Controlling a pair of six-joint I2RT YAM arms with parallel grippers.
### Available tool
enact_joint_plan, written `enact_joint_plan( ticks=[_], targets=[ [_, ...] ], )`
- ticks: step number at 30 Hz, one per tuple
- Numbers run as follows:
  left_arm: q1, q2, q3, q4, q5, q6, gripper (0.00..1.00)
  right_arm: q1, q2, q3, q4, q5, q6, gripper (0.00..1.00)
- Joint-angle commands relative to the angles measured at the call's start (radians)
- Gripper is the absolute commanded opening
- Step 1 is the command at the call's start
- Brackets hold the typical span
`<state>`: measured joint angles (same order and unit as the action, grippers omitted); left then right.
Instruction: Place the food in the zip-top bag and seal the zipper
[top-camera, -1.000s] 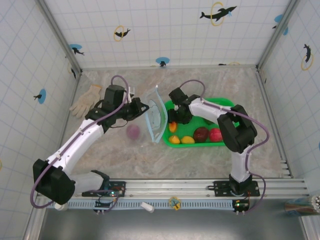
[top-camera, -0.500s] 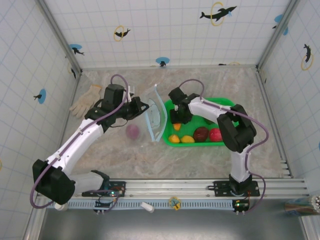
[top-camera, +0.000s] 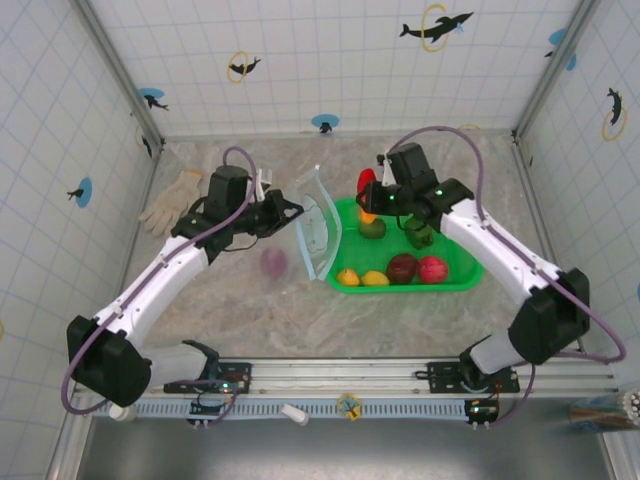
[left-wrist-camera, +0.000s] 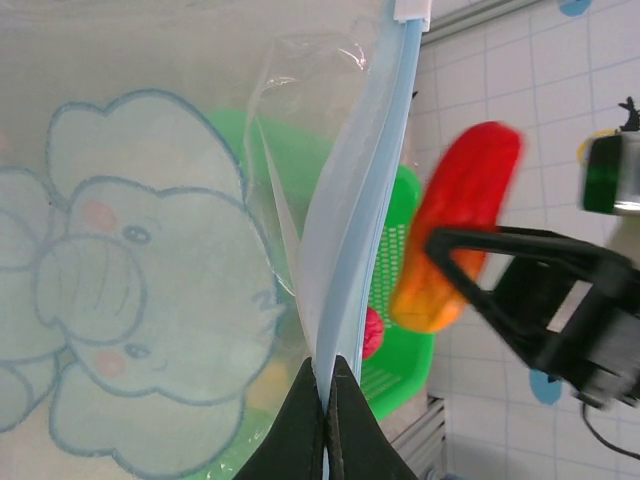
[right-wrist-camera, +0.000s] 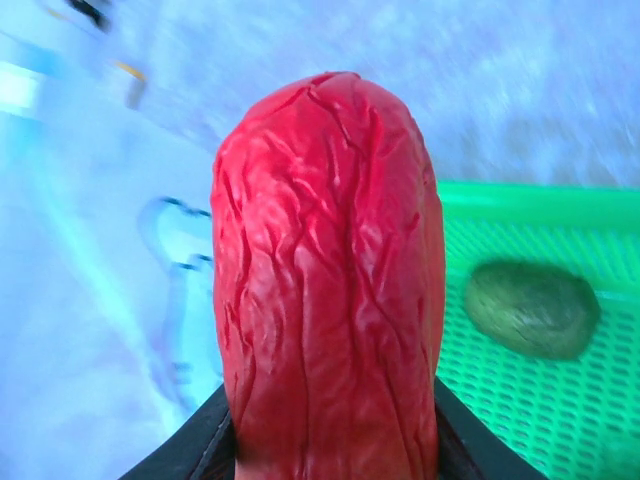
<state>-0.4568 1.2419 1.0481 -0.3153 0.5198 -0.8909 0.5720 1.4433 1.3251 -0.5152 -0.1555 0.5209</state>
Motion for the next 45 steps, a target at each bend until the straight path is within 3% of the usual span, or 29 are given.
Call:
enact_joint_plan(
  ticks=[1, 6, 16, 25, 33, 38, 45],
  targets=[
    [0.009, 0.012, 0.000, 0.068, 0.059, -0.059, 0.00, 0.011, -0.085, -0.009, 0.131, -0.081, 0.013, 0.37],
    [0.009, 0.026, 0.002, 0.086, 0.071, -0.077, 0.00, 0.076, -0.133, -0.052, 0.250, -0.108, 0.061, 0.37],
    [0.009, 0.042, 0.010, 0.115, 0.090, -0.103, 0.00, 0.202, -0.068, -0.110, 0.284, -0.049, 0.052, 0.37],
    [0.009, 0.028, 0.006, 0.131, 0.087, -0.120, 0.00, 0.217, 0.066, -0.056, 0.160, -0.041, 0.067, 0.37],
    [0.009, 0.022, 0.004, 0.136, 0.076, -0.120, 0.00, 0.233, 0.166, 0.038, 0.115, -0.112, 0.070, 0.47],
    [0.012, 0.015, 0.013, 0.114, 0.052, -0.107, 0.00, 0.241, 0.192, 0.083, 0.096, -0.114, 0.067, 0.65],
    [0.017, 0.011, 0.013, 0.073, 0.025, -0.073, 0.00, 0.233, 0.152, 0.082, 0.080, -0.096, 0.065, 0.62]
  ],
)
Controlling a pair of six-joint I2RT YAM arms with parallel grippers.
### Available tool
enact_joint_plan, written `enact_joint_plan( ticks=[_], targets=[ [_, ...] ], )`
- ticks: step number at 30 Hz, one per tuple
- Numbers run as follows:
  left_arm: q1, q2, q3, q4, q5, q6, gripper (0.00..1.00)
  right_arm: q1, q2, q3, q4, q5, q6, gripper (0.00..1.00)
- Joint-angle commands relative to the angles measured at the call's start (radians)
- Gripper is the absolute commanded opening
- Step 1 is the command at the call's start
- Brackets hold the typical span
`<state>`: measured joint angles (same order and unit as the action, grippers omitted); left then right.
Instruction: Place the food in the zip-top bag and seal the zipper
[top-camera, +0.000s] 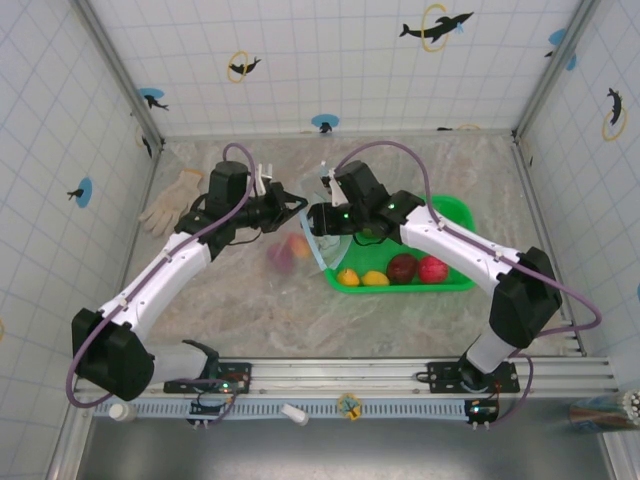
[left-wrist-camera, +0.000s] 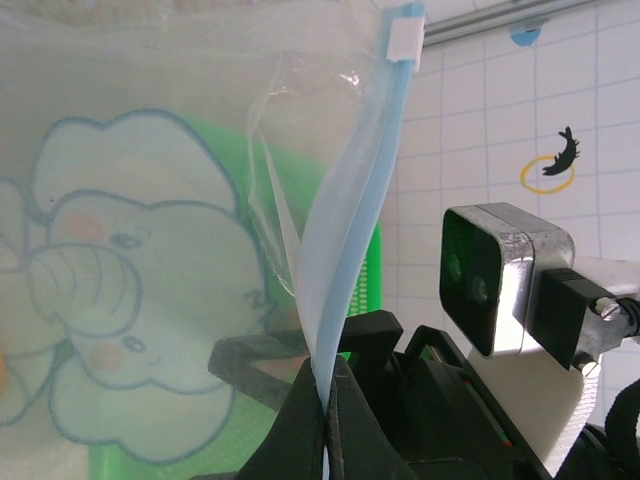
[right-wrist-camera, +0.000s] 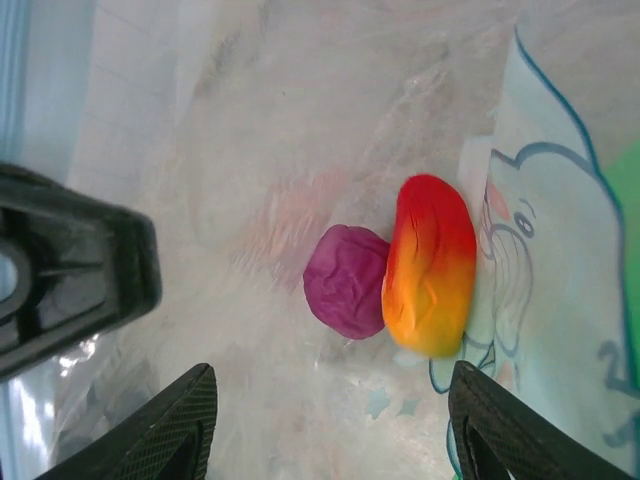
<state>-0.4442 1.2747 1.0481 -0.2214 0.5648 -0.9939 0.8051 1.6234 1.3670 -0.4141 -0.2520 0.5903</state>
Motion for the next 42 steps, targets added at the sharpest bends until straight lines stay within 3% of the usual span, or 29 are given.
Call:
enact_joint_plan(
  ticks=[1, 11, 17, 27, 32, 37, 42],
  targets=[
    [0.005, -0.023, 0.013, -0.027, -0.025, 0.035, 0.00, -0.003, -0.035, 0.038, -0.020, -0.002, -0.004, 0.61],
    [0.005, -0.048, -0.008, -0.073, -0.062, 0.060, 0.00, -0.029, -0.199, -0.007, -0.072, 0.094, -0.029, 0.58],
    [0.004, -0.081, -0.028, -0.091, -0.075, 0.066, 0.00, -0.126, -0.310, -0.094, -0.179, 0.121, -0.038, 0.55],
    [0.003, -0.104, -0.044, -0.111, -0.103, 0.083, 0.00, -0.176, -0.343, -0.263, -0.226, 0.151, -0.024, 0.55],
    [0.004, -0.107, -0.049, -0.111, -0.101, 0.087, 0.00, -0.195, -0.247, -0.245, -0.182, 0.204, -0.070, 0.63],
    [0.004, -0.118, -0.038, -0.130, -0.115, 0.114, 0.00, -0.220, -0.101, -0.171, -0.187, 0.285, -0.133, 0.88],
    [0.003, -0.129, -0.041, -0.138, -0.123, 0.126, 0.00, -0.240, 0.067, -0.050, -0.225, 0.322, -0.164, 0.94]
  ],
)
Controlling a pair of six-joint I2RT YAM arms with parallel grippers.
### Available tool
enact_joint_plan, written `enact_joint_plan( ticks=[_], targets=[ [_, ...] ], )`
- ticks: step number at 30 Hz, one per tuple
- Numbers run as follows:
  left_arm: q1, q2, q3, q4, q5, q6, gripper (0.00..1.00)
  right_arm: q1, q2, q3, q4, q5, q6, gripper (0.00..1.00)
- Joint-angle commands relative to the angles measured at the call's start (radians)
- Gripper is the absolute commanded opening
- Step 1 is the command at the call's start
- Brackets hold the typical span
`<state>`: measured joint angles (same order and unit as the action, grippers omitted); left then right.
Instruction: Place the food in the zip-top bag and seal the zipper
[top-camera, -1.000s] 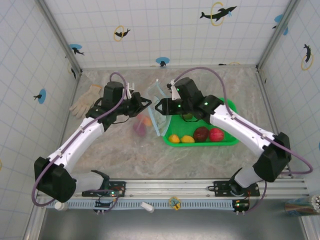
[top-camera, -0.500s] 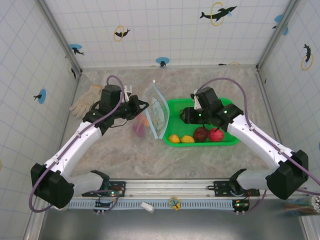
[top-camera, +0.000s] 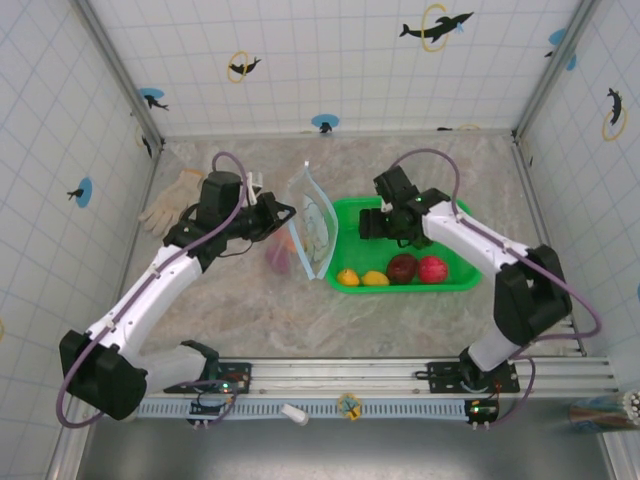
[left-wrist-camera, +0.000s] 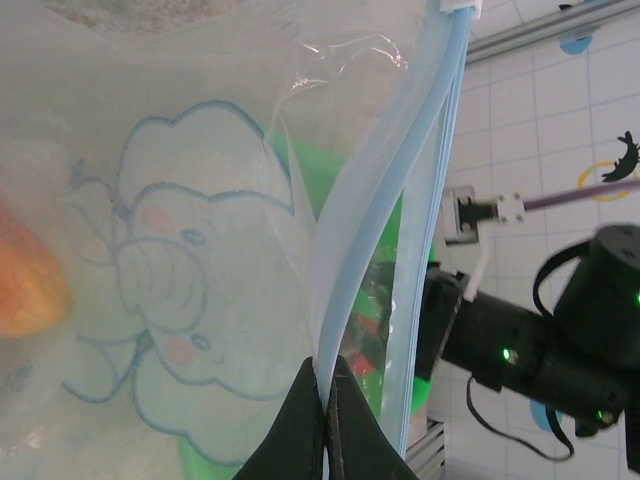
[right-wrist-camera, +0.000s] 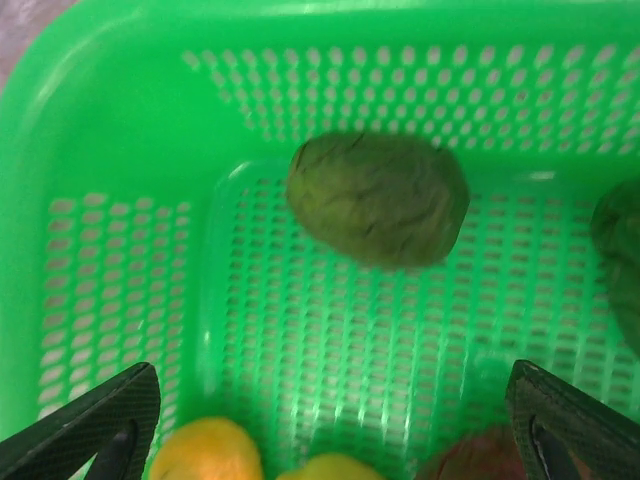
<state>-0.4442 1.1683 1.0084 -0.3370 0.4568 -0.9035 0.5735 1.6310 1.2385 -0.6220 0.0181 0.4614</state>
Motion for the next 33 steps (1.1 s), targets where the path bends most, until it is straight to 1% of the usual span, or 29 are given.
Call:
enact_joint_plan(
  ticks=[1, 3, 10, 18, 24, 29, 33],
  targets=[
    [0.004, -0.024, -0.004, -0.021, -0.014, 0.037, 0.00, -0.012, 0.094, 0.104, -0.023, 0.053, -0.035, 0.96],
    [0.004, -0.027, -0.009, -0.022, -0.014, 0.040, 0.00, -0.018, 0.149, 0.134, -0.022, 0.048, -0.036, 0.99],
    [0.004, -0.029, -0.014, -0.035, -0.019, 0.051, 0.00, -0.031, 0.308, 0.236, -0.031, 0.047, -0.054, 1.00],
    [0.004, -0.027, -0.014, -0.053, -0.040, 0.067, 0.00, -0.041, 0.385, 0.250, -0.015, 0.034, -0.053, 0.93],
    [0.004, -0.024, -0.007, -0.052, -0.057, 0.075, 0.00, -0.058, 0.408, 0.269, -0.029, 0.024, -0.049, 0.77],
    [0.004, -0.011, -0.007, -0.040, -0.050, 0.074, 0.00, -0.060, 0.370, 0.245, -0.028, 0.008, -0.050, 0.72],
    [0.004, -0.009, -0.017, -0.024, -0.038, 0.068, 0.00, -0.058, 0.279, 0.179, -0.010, -0.017, -0.038, 0.71]
  ],
)
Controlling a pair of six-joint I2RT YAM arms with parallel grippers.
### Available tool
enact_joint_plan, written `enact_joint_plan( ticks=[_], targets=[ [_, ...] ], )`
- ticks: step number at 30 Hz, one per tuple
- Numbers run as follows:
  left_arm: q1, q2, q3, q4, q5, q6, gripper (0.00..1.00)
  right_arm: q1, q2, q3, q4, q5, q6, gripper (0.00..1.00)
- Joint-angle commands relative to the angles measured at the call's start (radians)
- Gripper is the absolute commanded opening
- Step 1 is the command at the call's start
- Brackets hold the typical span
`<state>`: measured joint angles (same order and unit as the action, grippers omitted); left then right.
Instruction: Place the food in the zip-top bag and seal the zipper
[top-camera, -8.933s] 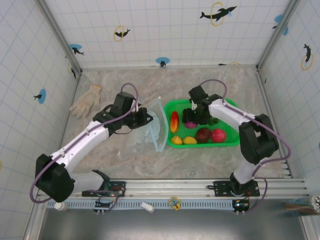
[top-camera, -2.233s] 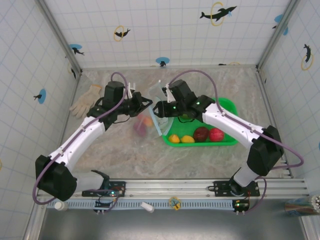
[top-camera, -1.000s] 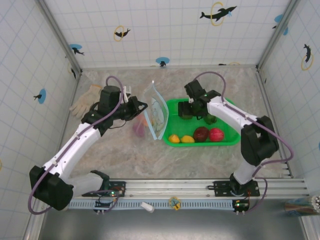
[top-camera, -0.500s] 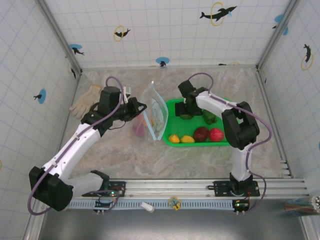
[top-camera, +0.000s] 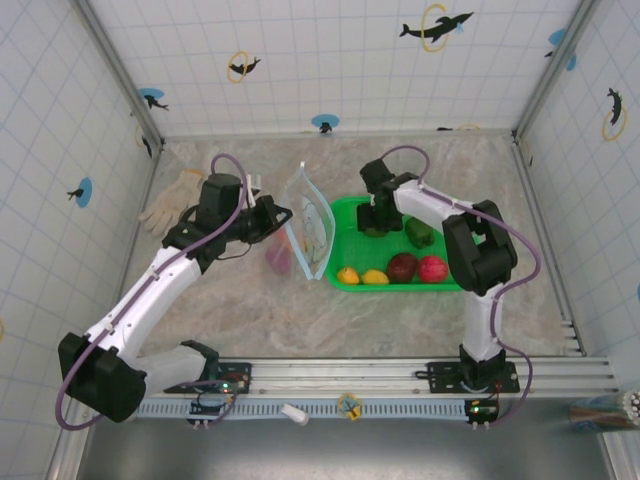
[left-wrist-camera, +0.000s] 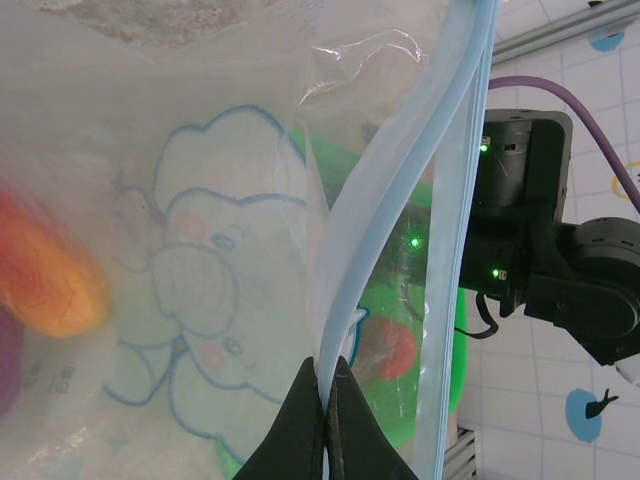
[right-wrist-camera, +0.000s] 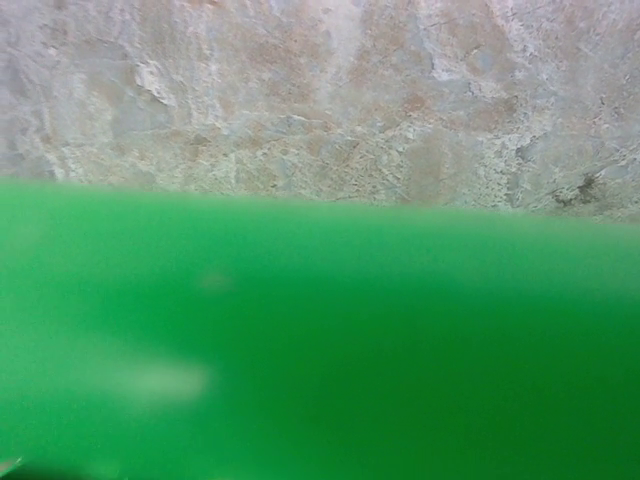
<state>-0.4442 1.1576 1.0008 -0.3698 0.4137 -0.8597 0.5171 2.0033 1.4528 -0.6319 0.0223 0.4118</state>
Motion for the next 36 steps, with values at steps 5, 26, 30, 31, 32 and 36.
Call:
enact_joint_plan(
  ticks=[5, 26, 30, 31, 32, 36],
  targets=[
    [0.003, 0.001, -0.016, 0.023, 0.018, 0.016, 0.00, 0.007, -0.256, -0.066, -0.009, -0.028, 0.031, 0.71],
    [-0.005, 0.041, -0.004, 0.049, 0.047, 0.002, 0.00, 0.210, -0.524, 0.045, 0.136, -0.337, 0.142, 0.69],
    [-0.010, 0.045, 0.002, 0.052, 0.050, 0.003, 0.00, 0.270, -0.480, 0.052, 0.152, -0.288, 0.141, 0.69],
    [-0.011, 0.046, 0.005, 0.051, 0.050, 0.005, 0.00, 0.274, -0.475, 0.047, 0.170, -0.277, 0.146, 0.69],
    [-0.013, 0.045, 0.006, 0.051, 0.050, 0.007, 0.00, 0.277, -0.466, 0.040, 0.188, -0.264, 0.157, 0.68],
    [-0.017, 0.041, 0.015, 0.052, 0.046, 0.014, 0.00, 0.278, -0.390, 0.084, 0.191, -0.202, 0.202, 0.68]
  ],
)
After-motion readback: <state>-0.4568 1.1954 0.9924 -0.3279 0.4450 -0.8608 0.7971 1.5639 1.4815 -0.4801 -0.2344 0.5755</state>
